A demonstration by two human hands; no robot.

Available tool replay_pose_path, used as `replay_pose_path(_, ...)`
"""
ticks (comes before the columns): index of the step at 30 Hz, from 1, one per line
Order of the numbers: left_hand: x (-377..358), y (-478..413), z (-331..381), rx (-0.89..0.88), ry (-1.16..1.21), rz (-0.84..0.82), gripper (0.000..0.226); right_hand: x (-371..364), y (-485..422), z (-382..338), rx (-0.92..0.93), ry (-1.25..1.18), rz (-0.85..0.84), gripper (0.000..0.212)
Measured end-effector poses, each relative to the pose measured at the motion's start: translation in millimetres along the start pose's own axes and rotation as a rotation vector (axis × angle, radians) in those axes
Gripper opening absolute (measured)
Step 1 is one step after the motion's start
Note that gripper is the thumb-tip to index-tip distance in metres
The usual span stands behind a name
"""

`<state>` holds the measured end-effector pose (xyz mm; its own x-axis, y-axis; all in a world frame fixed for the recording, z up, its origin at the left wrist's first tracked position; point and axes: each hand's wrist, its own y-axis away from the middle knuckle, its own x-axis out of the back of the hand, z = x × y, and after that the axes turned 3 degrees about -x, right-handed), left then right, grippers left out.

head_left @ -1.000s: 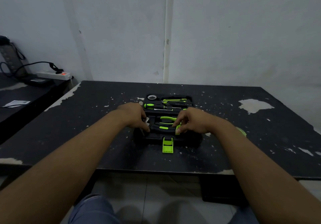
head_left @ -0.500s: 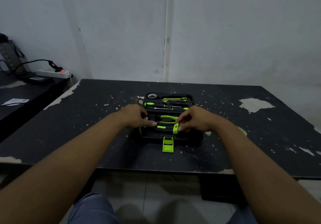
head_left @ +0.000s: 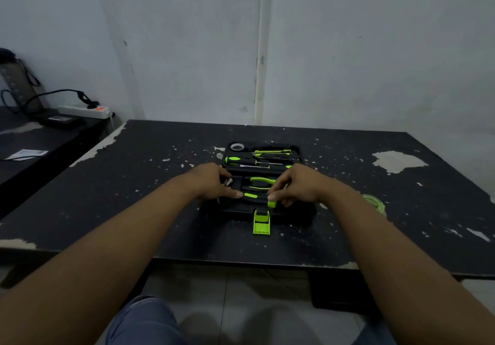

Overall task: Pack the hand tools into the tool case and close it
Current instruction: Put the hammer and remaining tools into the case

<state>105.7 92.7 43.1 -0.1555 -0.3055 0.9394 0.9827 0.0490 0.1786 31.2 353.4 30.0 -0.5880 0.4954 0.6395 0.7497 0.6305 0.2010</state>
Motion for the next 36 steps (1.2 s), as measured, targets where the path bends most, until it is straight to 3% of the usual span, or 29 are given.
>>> replay_pose_path(4,0.5,-1.7,-4.2,0.004,0.032,-0.029,0.097,-3.0,2.8,3.4,0.028,0.005,0.017,0.006)
replay_pose_path(11,6.3,-5.6,-9.6,0.046,0.124,-0.063,0.066,-7.8,1.3,3.9,0.118,0.360,0.113,0.038)
replay_pose_path(17,8.3,-0.8,6.5,0.040,-0.152,0.057,0.032,-8.8,8.0,0.7,0.206,0.421,0.152,0.032)
replay_pose_path(23,28.9,4.8,17.8,0.048,-0.147,0.042,0.036,-8.8,9.2,2.6,0.171,0.271,0.096,0.024)
replay_pose_path(28,23.5,5.8,15.3,0.059,-0.113,-0.019,0.033,-9.1,6.7,4.4,0.189,0.382,0.063,0.017)
replay_pose_path(31,17.3,6.0,10.0,0.054,-0.097,-0.022,0.031,-10.5,5.9,3.7,0.171,0.330,0.090,0.025)
replay_pose_path(36,12.4,1.8,0.1,0.088,0.099,-0.067,0.074,-10.7,5.1,1.1,0.139,0.238,0.095,0.025)
